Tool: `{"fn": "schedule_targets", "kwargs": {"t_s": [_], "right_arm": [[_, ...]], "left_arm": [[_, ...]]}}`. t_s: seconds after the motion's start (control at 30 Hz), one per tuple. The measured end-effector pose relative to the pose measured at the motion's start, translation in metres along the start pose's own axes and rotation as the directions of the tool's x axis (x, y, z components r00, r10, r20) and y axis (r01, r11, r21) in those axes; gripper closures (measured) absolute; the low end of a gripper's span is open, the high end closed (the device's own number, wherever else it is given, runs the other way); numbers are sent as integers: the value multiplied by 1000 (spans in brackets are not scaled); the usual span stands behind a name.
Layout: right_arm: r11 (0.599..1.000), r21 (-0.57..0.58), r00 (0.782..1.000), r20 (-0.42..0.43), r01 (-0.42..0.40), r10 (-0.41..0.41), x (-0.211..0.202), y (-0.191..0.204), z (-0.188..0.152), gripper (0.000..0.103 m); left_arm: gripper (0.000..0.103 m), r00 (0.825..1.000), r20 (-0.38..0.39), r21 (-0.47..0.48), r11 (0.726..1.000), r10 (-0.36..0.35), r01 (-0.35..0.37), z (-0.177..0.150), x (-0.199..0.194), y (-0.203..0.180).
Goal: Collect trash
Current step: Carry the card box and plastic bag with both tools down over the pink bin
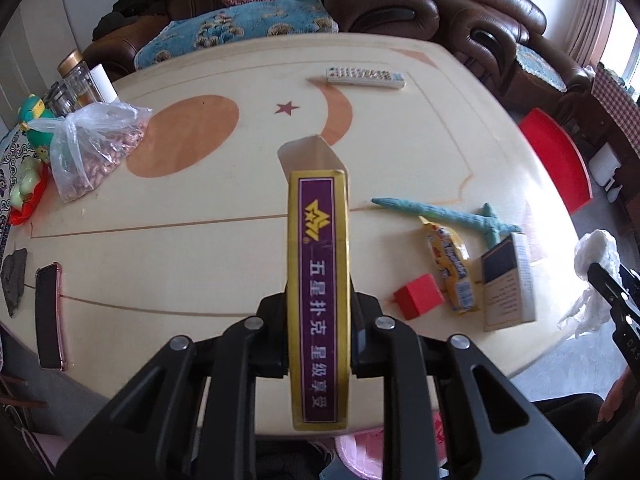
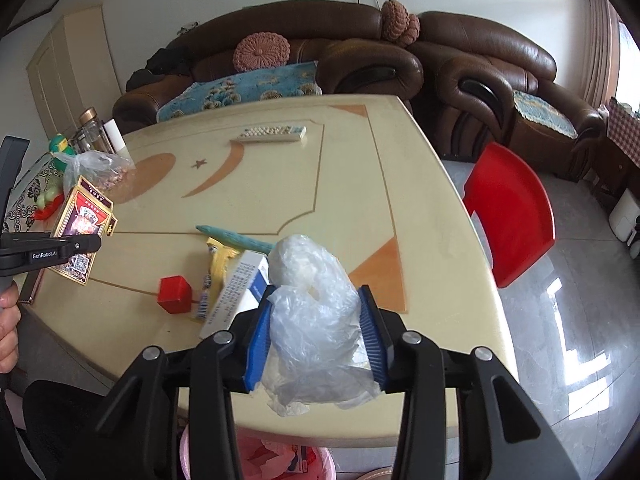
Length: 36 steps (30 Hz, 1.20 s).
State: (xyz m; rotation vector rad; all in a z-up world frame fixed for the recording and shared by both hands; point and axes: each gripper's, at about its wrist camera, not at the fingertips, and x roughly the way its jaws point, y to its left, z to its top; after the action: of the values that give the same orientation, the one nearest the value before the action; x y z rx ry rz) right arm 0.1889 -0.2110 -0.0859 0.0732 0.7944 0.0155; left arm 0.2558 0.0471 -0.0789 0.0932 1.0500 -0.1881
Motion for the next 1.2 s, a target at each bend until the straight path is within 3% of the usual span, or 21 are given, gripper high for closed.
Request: {"fn": "schedule_targets", "kwargs": {"t_s": [0.27,0.63,0.97,1.2], "right_arm": [[998,-50,997,76,-28,32,-58,24,-2,63],[991,-121,989,133,-55,71,-123,57,-30,63],[987,-150,988,135,-56,77,-161,72,-72,63],[990,-131,994,85,-60,72,-154,72,-95,63]], "left_arm": [[83,997,78,33,999,-25,23,-31,-59,-16],[83,987,147,93,994,-72,59,-86,-122,-40],[83,987,116,134,987,-110,94,-133,-132,-59],[83,988,86,139,984,-128,115,-154,-125,-66]]}}
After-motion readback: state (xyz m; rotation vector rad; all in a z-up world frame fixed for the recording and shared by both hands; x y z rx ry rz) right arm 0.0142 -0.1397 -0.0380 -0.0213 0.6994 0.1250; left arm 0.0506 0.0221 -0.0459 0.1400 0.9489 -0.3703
